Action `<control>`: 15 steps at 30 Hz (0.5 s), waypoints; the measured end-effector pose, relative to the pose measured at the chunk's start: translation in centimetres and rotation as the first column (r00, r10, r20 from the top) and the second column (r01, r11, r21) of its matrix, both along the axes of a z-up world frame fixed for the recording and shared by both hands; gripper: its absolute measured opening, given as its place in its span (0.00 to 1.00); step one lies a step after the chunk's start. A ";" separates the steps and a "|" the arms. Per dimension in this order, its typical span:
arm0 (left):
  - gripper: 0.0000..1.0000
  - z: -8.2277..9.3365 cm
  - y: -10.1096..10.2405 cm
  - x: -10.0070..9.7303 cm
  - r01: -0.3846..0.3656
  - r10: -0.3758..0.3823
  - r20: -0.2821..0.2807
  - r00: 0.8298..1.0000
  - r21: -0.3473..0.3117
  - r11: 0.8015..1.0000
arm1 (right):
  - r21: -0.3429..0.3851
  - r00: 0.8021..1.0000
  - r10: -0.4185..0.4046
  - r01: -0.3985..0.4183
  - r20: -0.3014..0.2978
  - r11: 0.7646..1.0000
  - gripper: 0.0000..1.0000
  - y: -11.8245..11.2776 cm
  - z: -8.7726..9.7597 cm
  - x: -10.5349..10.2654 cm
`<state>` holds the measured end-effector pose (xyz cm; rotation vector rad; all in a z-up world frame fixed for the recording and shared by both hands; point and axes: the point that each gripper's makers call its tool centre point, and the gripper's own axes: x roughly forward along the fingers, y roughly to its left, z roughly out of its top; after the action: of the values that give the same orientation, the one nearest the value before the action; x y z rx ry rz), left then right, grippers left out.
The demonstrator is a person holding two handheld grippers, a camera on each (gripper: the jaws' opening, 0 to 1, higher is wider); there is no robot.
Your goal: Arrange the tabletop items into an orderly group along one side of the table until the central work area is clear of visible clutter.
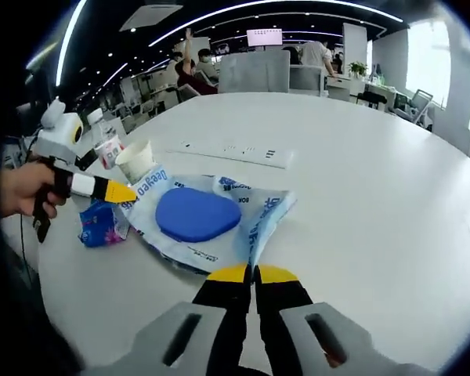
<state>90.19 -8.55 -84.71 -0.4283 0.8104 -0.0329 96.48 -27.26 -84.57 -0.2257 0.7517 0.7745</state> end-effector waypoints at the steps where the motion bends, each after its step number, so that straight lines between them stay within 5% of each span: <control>1: 0.00 -0.1 0.2 0.1 -0.003 0.003 -0.001 1.000 0.003 1.000 | -0.001 1.000 0.002 -0.002 0.000 1.000 0.00 0.4 -0.1 0.2; 15: 0.00 -0.6 1.2 0.7 -0.006 0.006 0.007 1.000 0.035 0.999 | -0.041 1.000 0.014 -0.013 0.024 0.999 0.00 1.2 -1.8 0.8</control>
<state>90.92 -7.35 -85.36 -0.3974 0.8020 -0.0144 97.28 -26.10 -86.35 -0.2765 0.7440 0.7682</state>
